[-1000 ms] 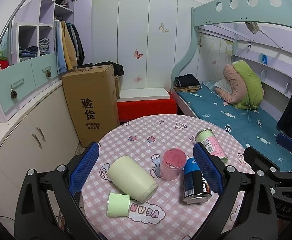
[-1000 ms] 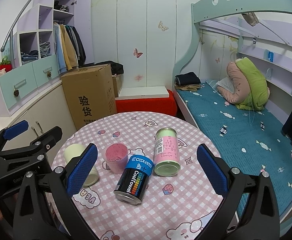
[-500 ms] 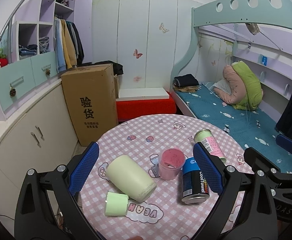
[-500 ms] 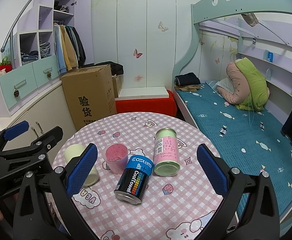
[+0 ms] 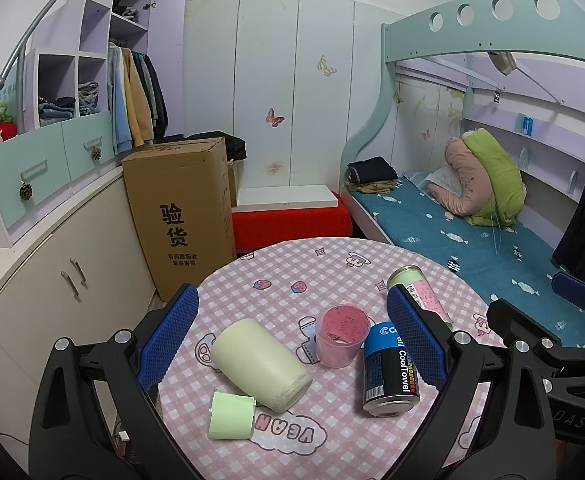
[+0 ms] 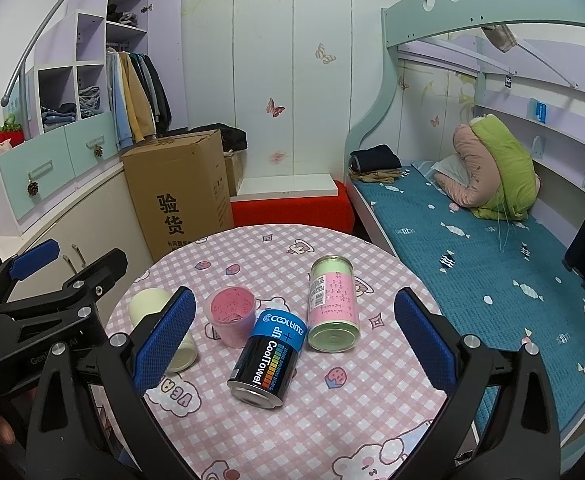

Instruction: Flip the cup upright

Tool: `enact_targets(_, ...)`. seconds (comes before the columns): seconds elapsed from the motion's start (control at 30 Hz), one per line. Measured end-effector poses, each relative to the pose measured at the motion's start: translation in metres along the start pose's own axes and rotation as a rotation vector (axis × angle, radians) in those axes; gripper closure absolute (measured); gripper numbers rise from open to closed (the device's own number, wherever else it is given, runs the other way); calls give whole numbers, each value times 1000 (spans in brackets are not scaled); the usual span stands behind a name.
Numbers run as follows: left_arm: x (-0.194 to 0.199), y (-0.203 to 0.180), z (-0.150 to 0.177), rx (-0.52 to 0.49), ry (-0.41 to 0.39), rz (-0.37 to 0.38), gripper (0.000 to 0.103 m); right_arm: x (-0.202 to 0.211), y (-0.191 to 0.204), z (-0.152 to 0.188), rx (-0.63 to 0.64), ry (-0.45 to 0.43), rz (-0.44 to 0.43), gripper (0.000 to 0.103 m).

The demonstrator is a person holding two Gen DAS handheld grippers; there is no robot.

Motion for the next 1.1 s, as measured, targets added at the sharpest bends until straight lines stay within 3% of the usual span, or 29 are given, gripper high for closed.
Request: enact_targets(1.1, -5, -1, 4, 2, 16, -1, 8, -1, 1, 1, -1, 0, 1, 7)
Point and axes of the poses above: each gripper's, at about its wrist camera, not at the fingertips, and x roughly against the way its jaws point, y to its left, z to its underside, the point moved 7 cm from there along -x, roughly the way its jaws point, and after that the axes turned 6 degrees about -x, right-handed, at the moved point
